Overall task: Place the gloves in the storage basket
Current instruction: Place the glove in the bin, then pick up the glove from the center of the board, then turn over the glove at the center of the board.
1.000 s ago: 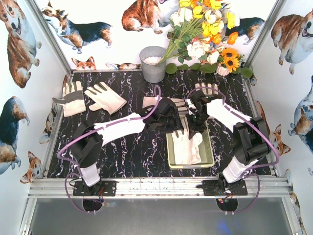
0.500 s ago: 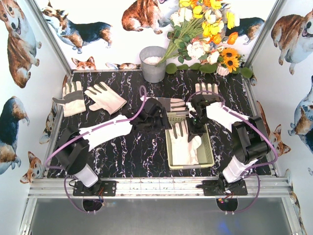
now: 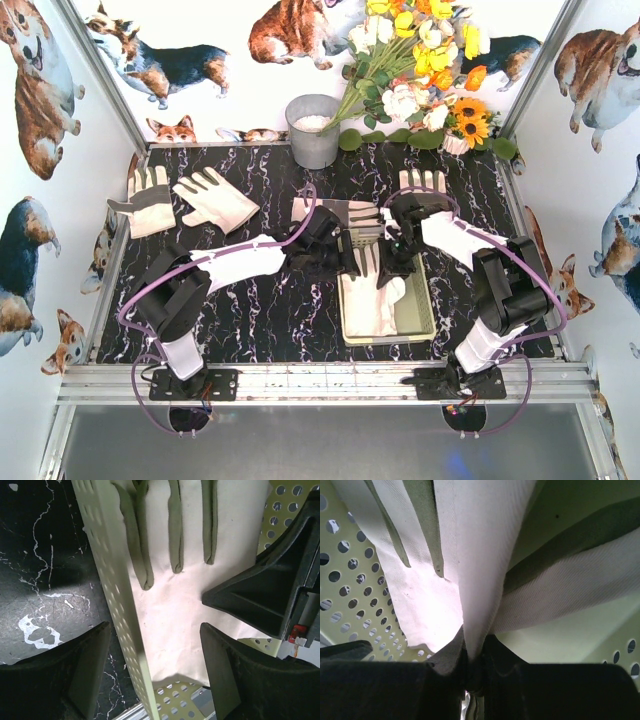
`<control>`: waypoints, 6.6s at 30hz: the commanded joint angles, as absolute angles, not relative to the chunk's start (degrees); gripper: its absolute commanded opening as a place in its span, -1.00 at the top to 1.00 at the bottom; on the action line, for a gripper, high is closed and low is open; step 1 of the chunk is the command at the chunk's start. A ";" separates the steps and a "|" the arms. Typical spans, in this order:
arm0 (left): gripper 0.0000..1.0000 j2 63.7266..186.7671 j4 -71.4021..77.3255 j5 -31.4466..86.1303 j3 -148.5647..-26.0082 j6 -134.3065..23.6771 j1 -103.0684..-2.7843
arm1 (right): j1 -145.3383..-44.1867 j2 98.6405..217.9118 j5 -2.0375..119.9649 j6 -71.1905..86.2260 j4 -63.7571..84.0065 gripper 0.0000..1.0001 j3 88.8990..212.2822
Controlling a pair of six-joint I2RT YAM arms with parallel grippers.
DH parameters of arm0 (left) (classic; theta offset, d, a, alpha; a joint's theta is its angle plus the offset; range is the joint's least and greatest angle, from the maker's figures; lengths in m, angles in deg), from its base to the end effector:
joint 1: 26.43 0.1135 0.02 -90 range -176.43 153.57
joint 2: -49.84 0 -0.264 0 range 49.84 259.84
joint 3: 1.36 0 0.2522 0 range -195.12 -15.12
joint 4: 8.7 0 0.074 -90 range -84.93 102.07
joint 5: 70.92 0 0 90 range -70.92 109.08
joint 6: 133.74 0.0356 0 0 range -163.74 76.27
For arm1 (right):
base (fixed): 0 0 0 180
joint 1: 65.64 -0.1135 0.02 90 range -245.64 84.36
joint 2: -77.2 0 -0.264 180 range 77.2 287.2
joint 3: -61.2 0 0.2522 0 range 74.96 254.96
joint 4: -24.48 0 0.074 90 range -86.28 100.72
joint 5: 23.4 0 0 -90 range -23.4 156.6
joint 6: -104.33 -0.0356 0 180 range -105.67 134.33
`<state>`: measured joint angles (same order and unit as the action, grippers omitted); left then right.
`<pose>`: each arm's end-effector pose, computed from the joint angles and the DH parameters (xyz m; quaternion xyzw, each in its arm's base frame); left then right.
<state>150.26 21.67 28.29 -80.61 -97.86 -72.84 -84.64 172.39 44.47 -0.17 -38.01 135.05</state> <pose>0.2515 -0.2725 0.1966 -0.0369 0.9408 -0.3009 0.1516 0.2701 0.1072 0.1783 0.0488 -0.9788 -0.1987 0.0047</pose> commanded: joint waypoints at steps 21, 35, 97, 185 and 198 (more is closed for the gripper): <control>-0.32 147.38 21.88 27.56 -78.74 -96.22 -72.13 | -84.53 157.69 53.15 0.43 -42.78 -0.27 137.23; -0.34 147.69 20.51 28.89 -78.61 -95.68 -71.88 | -84.79 148.95 50.31 -7.69 -38.50 -0.05 130.50; -0.16 155.85 28.76 20.98 -90.02 -77.83 -11.50 | -89.98 140.16 67.86 -24.49 -30.31 -0.25 139.18; 0.48 136.07 37.41 35.45 -76.90 -73.26 -42.88 | -107.65 172.95 51.72 -19.44 -23.86 -0.41 156.09; -0.14 127.14 41.95 33.55 -69.92 -70.44 -28.29 | -108.70 186.48 48.56 -18.38 -25.05 -0.49 165.32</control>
<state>127.27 41.14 32.16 -73.40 -71.96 -31.75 -108.01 183.72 49.79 -19.05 -26.16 160.19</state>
